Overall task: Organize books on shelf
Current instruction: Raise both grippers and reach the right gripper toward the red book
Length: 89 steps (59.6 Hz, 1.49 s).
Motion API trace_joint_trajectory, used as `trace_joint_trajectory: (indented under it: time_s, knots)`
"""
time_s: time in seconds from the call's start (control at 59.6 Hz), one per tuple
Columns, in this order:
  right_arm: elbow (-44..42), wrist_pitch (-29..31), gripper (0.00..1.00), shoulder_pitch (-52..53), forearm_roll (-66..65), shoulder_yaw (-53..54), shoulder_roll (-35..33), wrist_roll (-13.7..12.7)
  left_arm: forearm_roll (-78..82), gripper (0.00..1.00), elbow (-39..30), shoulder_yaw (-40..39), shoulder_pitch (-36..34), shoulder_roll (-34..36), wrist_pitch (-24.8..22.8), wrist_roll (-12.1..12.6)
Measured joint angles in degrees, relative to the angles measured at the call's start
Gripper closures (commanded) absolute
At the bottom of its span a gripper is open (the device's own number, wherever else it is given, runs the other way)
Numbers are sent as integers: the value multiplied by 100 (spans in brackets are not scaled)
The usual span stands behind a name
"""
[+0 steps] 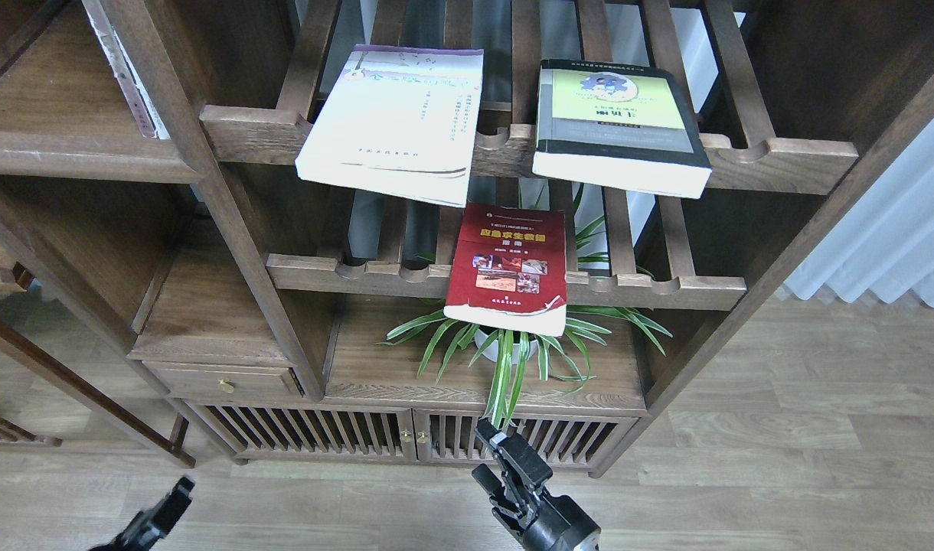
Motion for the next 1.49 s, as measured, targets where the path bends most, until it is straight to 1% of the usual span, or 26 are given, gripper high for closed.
trace_joint_trajectory:
  time_s: [0.168, 0.285, 0.419, 0.738, 0.822, 0.839, 1.006, 1.124, 1.325, 1.493]
  knots:
    - [-40, 10, 0, 5, 0, -42, 0, -1, -5, 0, -921, -61, 231, 301, -2, 41]
    - [-78, 131, 0, 80, -19, -122, 0, -17, -3, 0, -1105, -80, 296, 340, -1, 33]
    - [-296, 455, 0, 189, -108, -201, 1, -41, 11, 0, -1125, -101, 303, 344, -1, 19]
    - [-863, 505, 0, 231, -361, -354, 0, -64, 17, 0, -1101, -341, 304, 365, 0, 16]
    - [-791, 507, 0, 366, -357, -353, -1, -19, 18, 0, -1084, -436, 310, 378, 1, 16]
    - [-597, 509, 0, 452, -336, -344, 1, -3, 26, 0, -1033, -506, 312, 384, 1, 16]
    - [-73, 511, 0, 606, -319, -350, 2, 6, 34, 0, -756, -610, 277, 388, 3, 16]
    - [-19, 509, 0, 709, -304, -315, 0, 51, 35, 0, -712, -665, 264, 388, 3, 16]
    - [-8, 506, 0, 1011, -294, -263, 0, 264, 35, 0, -693, -705, 228, 389, 2, 16]
    - [-125, 506, 0, 1369, -294, -220, 0, 312, 36, 0, -688, -709, 211, 389, 1, 16]
